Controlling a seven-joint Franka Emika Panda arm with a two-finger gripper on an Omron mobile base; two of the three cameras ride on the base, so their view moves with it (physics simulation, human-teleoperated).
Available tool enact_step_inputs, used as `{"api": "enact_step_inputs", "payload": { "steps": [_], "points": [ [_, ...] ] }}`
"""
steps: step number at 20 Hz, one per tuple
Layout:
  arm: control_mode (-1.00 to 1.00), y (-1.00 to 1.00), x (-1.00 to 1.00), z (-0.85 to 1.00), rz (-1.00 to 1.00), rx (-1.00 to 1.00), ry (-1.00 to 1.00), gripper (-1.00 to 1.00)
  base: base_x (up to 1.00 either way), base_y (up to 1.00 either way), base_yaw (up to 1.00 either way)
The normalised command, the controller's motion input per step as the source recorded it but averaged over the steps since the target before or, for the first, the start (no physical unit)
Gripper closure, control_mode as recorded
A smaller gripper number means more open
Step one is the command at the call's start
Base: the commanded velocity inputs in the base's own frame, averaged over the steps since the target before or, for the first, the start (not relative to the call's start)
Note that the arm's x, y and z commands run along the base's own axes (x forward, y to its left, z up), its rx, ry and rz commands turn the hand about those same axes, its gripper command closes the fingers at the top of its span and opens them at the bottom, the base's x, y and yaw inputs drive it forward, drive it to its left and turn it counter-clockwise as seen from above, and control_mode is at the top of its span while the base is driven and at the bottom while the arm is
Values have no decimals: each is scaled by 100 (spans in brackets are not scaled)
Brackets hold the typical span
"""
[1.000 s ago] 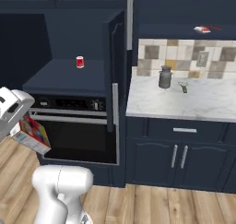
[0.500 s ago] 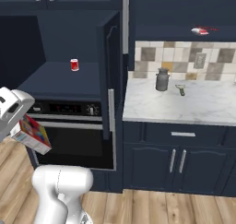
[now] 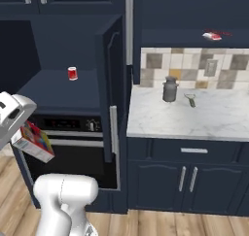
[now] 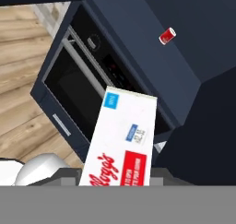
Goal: Pick the cereal and bar from the counter and place them in the cabinets closest to them.
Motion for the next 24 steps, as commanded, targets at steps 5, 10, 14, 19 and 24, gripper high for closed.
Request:
{"api": "enact_step_inputs", "payload": {
  "steps": [5,10,14,19,24],
  "points": [
    [100,0,0,0,0,0,0,100,53,37,-3],
    [100,0,0,0,0,0,0,100,52,40,-3],
    [-100,10,0,2,0,0,-1,100,32,32,-1],
    [-100,15,0,13,1,2,-12,100,0,0,0],
    [-100,7,0,27,0,8,-10,100,0,0,0]
  ]
}}
